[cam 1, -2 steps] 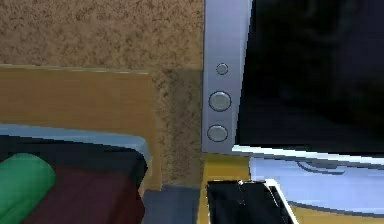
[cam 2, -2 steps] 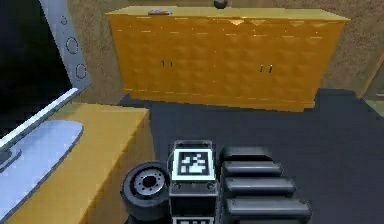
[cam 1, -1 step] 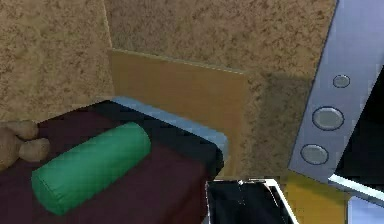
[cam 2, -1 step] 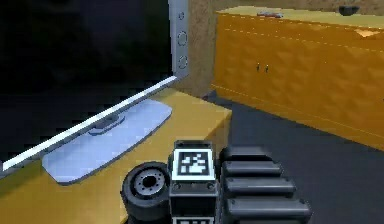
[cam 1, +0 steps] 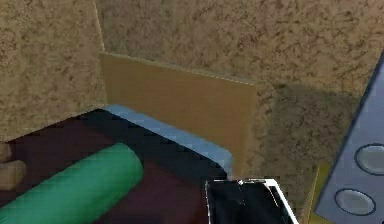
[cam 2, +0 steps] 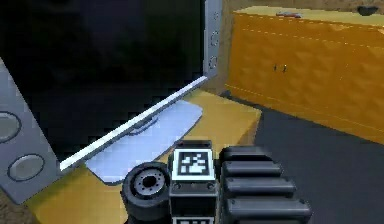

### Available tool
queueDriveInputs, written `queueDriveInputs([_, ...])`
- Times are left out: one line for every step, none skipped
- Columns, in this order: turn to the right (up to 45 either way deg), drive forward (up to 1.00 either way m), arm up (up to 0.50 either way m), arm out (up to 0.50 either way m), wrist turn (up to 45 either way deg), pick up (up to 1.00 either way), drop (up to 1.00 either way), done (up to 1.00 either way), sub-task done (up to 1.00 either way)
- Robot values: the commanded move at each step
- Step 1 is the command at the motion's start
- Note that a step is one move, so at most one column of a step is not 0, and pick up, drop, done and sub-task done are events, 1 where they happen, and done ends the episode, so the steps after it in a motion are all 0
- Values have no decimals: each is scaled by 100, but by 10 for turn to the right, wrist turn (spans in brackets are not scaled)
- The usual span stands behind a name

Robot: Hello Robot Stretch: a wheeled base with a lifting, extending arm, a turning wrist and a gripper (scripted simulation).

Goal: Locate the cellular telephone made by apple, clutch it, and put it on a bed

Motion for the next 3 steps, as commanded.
queueDriveInputs([450,0,0,0,0,0,0,0,0])
queueDriveInputs([360,0,0,0,0,0,0,0,0])
queueDriveInputs([-450,0,0,0,0,0,0,0,0])
